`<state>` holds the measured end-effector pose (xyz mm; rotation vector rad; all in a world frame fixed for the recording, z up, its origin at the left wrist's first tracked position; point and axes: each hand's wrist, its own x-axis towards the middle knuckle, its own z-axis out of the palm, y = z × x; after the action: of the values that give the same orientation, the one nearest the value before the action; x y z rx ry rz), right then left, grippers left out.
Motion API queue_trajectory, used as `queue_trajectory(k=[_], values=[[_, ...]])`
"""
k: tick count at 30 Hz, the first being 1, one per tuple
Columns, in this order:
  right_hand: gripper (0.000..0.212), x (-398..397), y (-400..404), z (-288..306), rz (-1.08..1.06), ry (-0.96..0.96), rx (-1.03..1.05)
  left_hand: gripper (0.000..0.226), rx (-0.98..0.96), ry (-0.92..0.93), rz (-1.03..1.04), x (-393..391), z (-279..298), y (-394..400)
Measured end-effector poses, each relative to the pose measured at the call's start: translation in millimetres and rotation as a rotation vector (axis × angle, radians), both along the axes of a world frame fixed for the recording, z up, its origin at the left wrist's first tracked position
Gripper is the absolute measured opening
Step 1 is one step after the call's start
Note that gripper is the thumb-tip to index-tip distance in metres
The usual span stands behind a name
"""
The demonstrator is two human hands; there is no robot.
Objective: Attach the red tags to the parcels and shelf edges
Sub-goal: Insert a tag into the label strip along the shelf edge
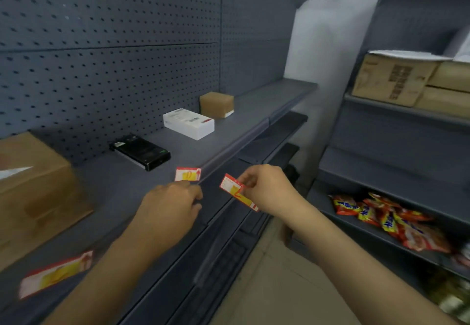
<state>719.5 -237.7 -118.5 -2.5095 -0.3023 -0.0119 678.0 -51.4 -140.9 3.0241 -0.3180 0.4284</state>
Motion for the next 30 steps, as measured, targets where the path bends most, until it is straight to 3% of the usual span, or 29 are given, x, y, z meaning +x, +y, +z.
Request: queue_trajectory(k=[10, 22, 30], values=[[0.018, 114, -86, -5, -0.016, 0.029, 0.023, 0.024, -0.019, 0.070, -0.027, 123, 6, -86], [0.018, 259, -111, -8, 0.063, 0.052, -0.011, 0.022, -0.015, 0.128, 0.033, 270, -4, -113], [0.012, 350, -112, -22, 0.205, 0.078, 0.004, 0.016, 0.033, 0.177, 0.187, 331, -14, -122]])
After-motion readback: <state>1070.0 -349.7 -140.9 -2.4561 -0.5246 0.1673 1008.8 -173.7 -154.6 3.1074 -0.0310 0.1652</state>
